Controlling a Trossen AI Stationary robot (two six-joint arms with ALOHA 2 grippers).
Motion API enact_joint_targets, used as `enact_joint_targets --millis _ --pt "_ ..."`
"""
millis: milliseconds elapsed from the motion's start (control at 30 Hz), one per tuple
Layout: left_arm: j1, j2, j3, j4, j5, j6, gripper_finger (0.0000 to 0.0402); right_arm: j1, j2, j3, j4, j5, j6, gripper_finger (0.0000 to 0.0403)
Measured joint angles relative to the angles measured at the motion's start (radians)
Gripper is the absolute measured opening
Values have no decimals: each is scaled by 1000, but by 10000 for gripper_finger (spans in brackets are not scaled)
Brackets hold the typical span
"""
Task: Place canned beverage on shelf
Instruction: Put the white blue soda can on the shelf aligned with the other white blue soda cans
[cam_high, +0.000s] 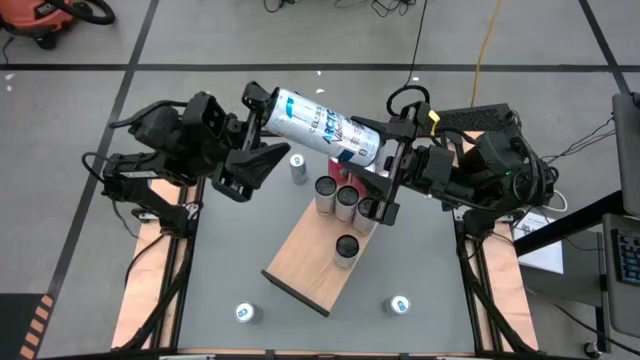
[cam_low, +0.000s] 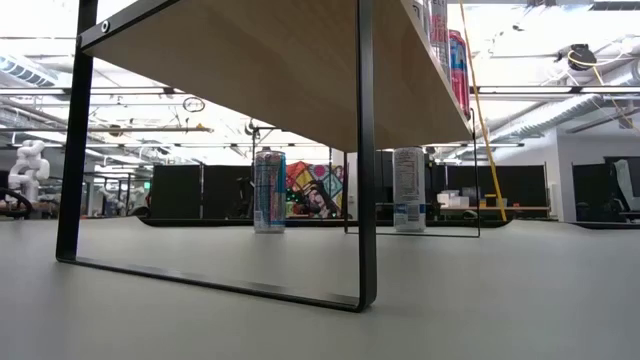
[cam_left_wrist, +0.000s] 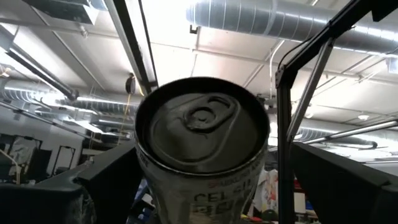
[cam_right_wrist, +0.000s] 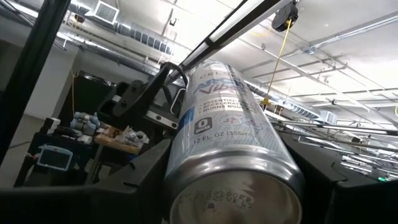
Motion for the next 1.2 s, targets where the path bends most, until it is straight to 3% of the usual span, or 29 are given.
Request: enact_joint_targets --millis 600,867,1200 --pt "1 0 0 -3 -19 7 250 -7 0 0 -42 2 -18 228" --pt "1 -15 -1 -29 -33 -5 248 -8 0 0 -55 5 50 229" --pt "33 -120 -5 -306 -34 -22 249 6 6 0 -168 16 255 229"
